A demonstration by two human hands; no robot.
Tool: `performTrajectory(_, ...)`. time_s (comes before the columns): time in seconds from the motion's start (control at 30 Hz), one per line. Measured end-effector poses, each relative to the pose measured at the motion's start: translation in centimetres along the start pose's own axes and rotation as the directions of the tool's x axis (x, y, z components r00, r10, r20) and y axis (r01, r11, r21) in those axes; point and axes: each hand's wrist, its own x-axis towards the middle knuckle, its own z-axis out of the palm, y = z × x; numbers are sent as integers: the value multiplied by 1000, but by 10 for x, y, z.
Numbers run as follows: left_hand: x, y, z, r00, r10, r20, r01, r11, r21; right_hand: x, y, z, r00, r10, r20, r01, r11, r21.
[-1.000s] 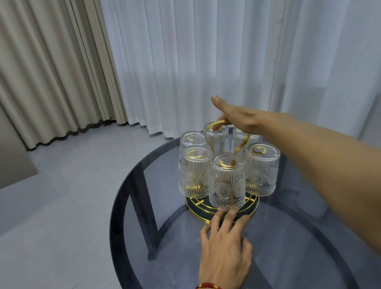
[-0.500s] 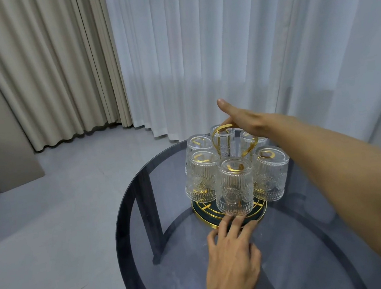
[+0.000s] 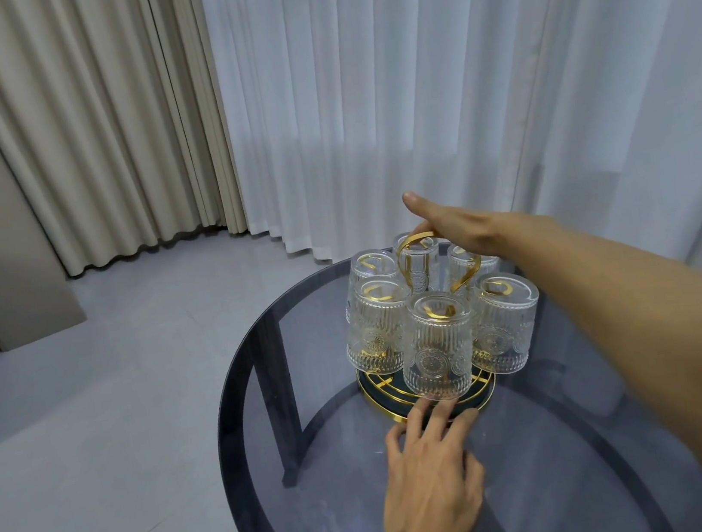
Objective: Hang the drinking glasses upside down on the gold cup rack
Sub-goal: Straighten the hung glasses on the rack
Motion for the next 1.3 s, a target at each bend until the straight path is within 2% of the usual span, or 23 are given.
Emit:
performTrajectory(0.17, 0, 0, 1, 1000, -3, 1, 3, 1000, 4, -2, 0, 1, 999, -38, -10, 39, 999, 9)
performTrajectory(0.33, 0, -1, 1, 1000, 2, -2, -2, 1000, 6, -17, -15, 8, 952, -275, -135, 276, 961, -5)
performTrajectory(0.43, 0, 0, -1, 1000, 6, -6, -6, 1000, 11, -28, -22, 16, 930, -364, -48, 357, 928, -109)
performTrajectory(0.53, 0, 0, -1, 1000, 15, 3, -15, 1000, 19, -32, -28, 16, 945, -315, 83, 325, 901, -287)
performTrajectory(0.73, 0, 0, -3, 1000, 15, 8, -15, 1000, 16, -23, -47, 14, 951, -257, 171, 303, 884, -357)
performTrajectory(1.1, 2, -2, 2, 1000, 18, 4, -19, 1000, 23, -11, -62, 16, 965, -176, 197, 231, 924, -305)
performTrajectory(1.3, 2, -2, 2, 1000, 14, 7, -14, 1000, 26, -14, -68, 22, 980, -151, 132, 190, 909, -372)
